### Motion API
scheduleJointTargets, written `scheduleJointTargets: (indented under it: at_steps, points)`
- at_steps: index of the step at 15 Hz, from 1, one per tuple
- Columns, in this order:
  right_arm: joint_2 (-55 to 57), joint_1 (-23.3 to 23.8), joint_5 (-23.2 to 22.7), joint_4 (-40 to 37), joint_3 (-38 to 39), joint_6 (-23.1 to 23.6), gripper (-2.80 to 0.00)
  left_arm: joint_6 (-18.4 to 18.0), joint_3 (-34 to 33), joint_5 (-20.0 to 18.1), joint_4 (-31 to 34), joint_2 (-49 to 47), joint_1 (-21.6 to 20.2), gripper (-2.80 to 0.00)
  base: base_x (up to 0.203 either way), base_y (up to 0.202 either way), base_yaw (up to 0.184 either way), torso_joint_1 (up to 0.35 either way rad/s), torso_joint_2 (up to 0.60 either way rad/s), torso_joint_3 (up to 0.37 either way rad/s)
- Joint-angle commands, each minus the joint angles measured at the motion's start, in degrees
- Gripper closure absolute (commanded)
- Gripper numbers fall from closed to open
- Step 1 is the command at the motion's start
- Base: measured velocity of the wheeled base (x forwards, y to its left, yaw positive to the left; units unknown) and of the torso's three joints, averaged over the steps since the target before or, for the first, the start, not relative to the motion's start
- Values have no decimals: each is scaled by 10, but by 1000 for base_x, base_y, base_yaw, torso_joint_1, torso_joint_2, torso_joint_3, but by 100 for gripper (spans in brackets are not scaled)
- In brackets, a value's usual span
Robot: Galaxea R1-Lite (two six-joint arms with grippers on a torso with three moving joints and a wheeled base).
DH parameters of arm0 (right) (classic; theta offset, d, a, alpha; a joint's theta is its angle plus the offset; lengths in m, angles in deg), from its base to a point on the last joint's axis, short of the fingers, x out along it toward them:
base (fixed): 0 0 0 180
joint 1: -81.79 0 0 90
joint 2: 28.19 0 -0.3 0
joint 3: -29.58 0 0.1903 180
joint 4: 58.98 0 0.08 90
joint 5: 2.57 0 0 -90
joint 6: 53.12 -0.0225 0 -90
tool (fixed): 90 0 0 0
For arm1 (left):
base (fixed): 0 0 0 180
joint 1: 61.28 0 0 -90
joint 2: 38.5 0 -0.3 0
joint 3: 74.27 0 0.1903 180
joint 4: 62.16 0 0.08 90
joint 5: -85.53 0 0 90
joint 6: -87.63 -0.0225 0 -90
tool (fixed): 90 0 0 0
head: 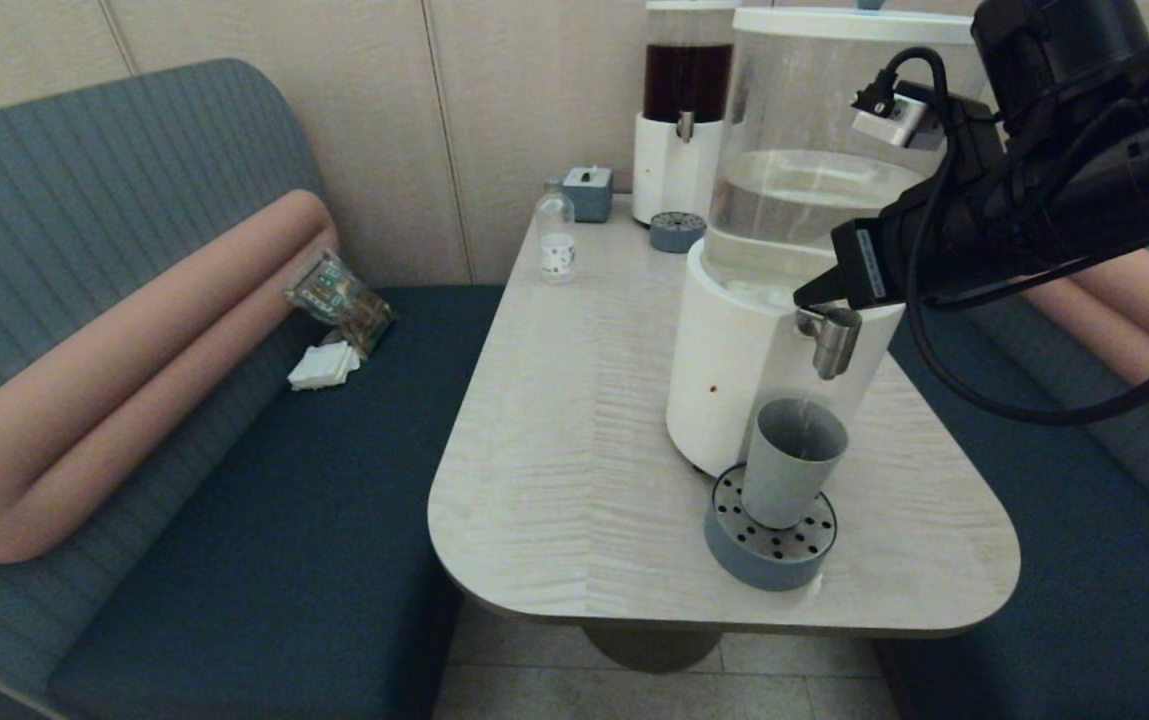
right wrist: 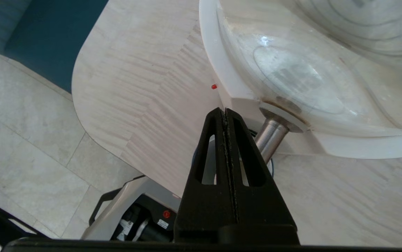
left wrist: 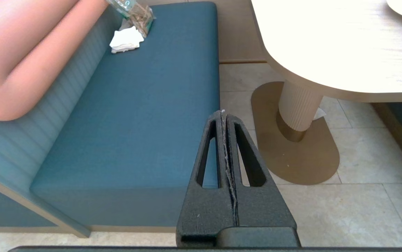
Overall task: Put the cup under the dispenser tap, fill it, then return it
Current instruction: Turn on the faucet
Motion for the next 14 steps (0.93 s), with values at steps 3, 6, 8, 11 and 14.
scheduleJointTargets:
  at_steps: [3,6,8,11,14]
  points:
    - [-1,0,-7,0,1,0,0,0,0,0,1,0,0,0,0,0,0,0,0,0]
    - [-7,0,-7,6,0,1,0,0,0,0,0,0,0,0,0,0,0,0,0,0]
    - [-11,0,-5,23,0,0,0,0,0,0,0,0,0,0,0,0,0,0,0,0]
    - [-26,4,-2,44,0,-4,0,0,0,0,0,0,0,0,0,0,0,0,0,0]
    - [-49,6,-2,66,3,-4,0,0,0,0,1,0,0,0,0,0,0,0,0,0]
